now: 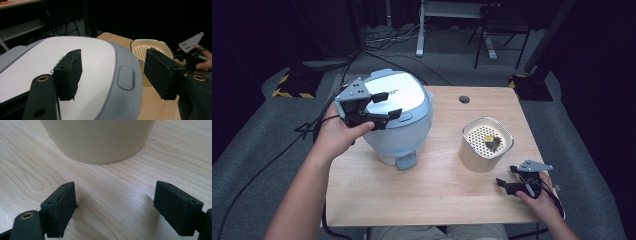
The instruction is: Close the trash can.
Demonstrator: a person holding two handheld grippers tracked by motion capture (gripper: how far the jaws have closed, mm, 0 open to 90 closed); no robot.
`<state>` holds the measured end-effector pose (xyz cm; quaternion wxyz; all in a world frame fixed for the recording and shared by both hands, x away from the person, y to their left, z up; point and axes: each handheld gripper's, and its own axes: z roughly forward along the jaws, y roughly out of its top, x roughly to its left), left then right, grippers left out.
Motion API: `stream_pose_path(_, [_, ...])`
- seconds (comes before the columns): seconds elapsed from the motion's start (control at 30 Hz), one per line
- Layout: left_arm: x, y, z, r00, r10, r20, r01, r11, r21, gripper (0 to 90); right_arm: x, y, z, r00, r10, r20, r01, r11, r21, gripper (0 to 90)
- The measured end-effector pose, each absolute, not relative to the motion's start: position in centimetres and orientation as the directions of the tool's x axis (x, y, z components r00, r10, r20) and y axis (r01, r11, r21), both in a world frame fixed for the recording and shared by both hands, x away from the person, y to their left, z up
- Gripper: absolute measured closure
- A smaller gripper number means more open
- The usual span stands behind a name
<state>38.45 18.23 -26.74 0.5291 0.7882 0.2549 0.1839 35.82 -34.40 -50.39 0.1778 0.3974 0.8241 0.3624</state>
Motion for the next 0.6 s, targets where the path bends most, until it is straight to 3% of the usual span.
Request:
stream_pose_path(0.17, [35.2,18.0,-27.0,0.846,0.532,0.032,0.163,-0.315,0.935,31.9,35.8,-34.4,-50.4,-0.621,0.784,-0.005,0.526,0.422,0.739,18.4])
stream_pose_path(0.6, [31.3,19.2,-31.5,0.857,0.515,0.028,0.180,-0.351,0.919,30.1,35.9,-34.4,-50.4,-0.620,0.784,-0.006,0.526,0.422,0.738,18.1])
